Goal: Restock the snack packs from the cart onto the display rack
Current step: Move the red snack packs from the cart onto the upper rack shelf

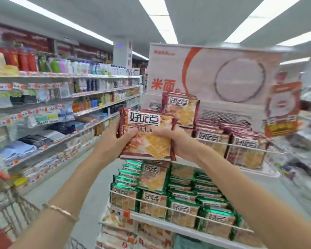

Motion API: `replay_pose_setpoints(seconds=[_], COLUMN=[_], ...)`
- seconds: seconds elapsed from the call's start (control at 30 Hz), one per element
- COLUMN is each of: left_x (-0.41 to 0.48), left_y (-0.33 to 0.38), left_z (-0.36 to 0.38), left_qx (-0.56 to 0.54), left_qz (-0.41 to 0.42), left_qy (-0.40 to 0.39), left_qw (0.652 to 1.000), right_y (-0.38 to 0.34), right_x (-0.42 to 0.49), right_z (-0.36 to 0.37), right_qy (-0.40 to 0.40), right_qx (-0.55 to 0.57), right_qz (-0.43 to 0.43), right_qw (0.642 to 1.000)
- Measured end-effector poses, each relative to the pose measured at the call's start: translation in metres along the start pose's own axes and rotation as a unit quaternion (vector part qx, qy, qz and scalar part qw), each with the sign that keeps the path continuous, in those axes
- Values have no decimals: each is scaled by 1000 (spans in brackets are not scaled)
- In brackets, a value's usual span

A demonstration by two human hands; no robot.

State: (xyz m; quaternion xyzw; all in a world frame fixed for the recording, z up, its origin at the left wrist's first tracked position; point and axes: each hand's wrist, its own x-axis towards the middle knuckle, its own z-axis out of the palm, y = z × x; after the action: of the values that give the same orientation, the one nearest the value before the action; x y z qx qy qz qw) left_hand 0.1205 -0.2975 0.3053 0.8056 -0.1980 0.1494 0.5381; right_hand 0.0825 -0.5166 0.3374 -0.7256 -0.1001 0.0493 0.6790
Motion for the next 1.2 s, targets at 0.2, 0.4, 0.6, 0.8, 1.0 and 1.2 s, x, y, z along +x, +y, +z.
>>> replay_pose_setpoints(seconds=[0.2,0.4,0.6,0.8,1.0,1.2], left_x=[82,168,243,270,279,273], left_y=[86,156,163,128,128,126], left_z=[94,181,254,278,279,288], left_qx=[17,12,75,342,521,641], left_qz=[105,155,152,141,124,126], left_qy=[-10,-132,-168,-135,-223,-177], left_qw=[994,979,971,919,814,736], right_y=[-54,-85,-65,4,31,51], right_x=[-14,1,46,91,113,132], right_z=[-117,-241,-326,-350,-362,-357], right_qy=[91,175,186,178,196,159], right_qx=[-41,-55,-109,-215,-236,-286], right_qz=[-99,-136,-125,-99,-112,-109], right_qw=[990,973,969,955,945,939])
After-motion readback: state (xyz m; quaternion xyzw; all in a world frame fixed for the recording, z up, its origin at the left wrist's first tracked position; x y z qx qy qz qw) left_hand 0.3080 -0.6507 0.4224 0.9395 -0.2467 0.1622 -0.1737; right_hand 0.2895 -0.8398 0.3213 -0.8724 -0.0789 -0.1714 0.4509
